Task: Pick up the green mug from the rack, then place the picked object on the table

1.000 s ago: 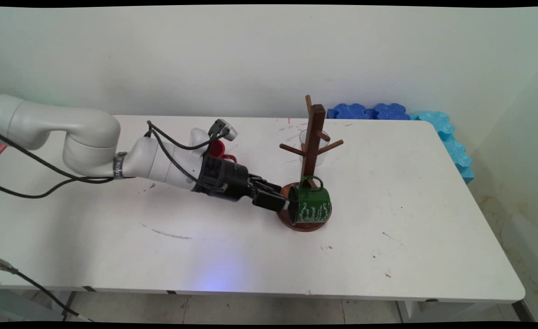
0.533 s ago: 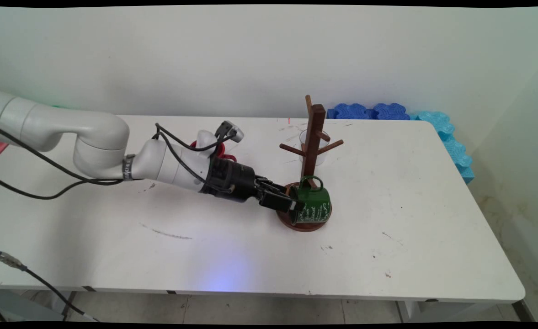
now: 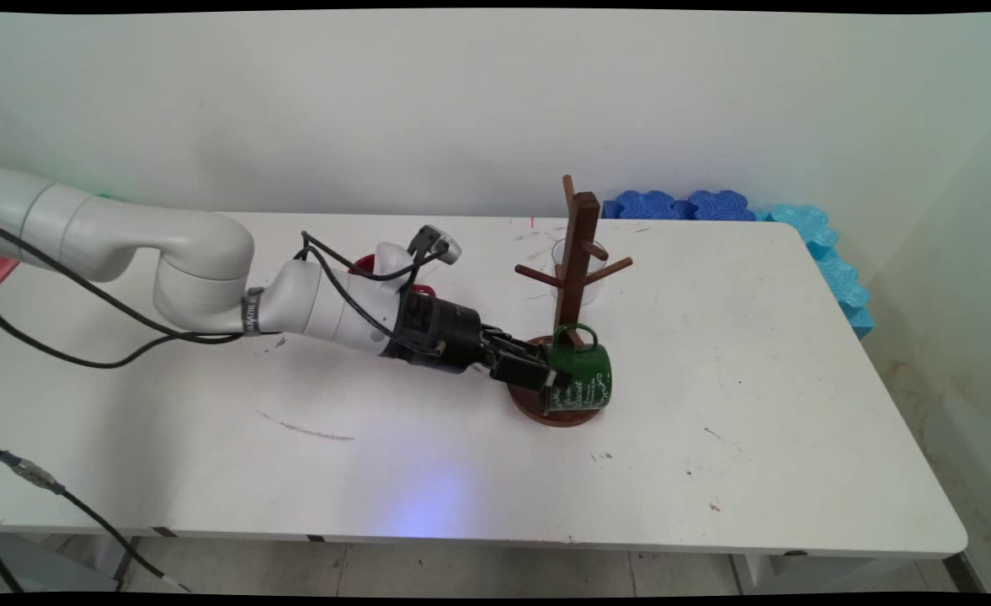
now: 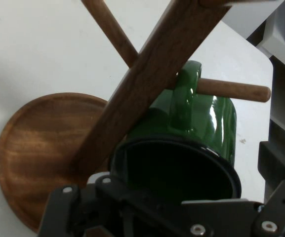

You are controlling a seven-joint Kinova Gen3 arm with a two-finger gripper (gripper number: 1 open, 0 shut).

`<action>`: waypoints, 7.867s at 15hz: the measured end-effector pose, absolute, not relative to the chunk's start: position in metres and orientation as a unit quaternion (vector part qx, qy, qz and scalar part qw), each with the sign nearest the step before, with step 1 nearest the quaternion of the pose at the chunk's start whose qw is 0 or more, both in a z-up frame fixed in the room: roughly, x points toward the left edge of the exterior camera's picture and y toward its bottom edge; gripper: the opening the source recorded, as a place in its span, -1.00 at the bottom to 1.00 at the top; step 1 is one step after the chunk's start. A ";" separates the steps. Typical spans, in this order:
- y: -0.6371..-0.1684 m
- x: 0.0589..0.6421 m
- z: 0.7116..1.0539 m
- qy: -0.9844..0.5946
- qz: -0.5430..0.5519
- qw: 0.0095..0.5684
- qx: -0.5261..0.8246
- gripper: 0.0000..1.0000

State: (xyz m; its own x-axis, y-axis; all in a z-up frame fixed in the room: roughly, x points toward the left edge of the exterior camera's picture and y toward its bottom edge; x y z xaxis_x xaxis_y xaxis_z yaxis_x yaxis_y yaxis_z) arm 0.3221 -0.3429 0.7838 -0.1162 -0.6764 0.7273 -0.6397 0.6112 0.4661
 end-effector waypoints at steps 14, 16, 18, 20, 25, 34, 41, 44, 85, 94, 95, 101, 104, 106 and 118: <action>-0.347 0.316 0.781 -0.747 -0.014 0.500 0.438 -1.00; -0.346 0.316 0.781 -0.748 -0.014 0.499 0.437 -1.00; -0.345 0.315 0.782 -0.749 -0.014 0.499 0.435 -1.00; -0.345 0.315 0.784 -0.750 -0.013 0.500 0.433 -1.00; -0.344 0.315 0.789 -0.751 -0.011 0.503 0.428 -1.00; -0.343 0.318 0.801 -0.752 -0.004 0.505 0.423 -1.00; -0.338 0.317 0.810 -0.755 -0.004 0.506 0.418 -1.00; -0.335 0.316 0.812 -0.756 -0.006 0.505 0.416 -1.00; -0.307 0.304 0.835 -0.796 -0.018 0.478 0.371 -1.00; -0.303 0.330 0.864 -0.829 0.010 0.446 0.337 -1.00; -0.302 0.332 0.866 -0.831 0.011 0.444 0.335 -1.00; -0.301 0.356 0.882 -0.851 0.020 0.423 0.311 -1.00; -0.302 0.369 0.891 -0.862 0.025 0.411 0.297 -1.00; -0.303 0.376 0.896 -0.867 0.028 0.405 0.290 -1.00; -0.305 0.422 0.921 -0.913 0.054 0.330 0.235 -1.00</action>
State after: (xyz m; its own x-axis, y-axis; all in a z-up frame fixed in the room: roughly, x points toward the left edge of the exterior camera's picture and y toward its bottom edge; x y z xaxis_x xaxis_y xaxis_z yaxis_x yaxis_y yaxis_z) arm 0.4221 -0.3045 0.9209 -0.6722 -0.3931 0.6274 -0.4638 0.8841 0.0571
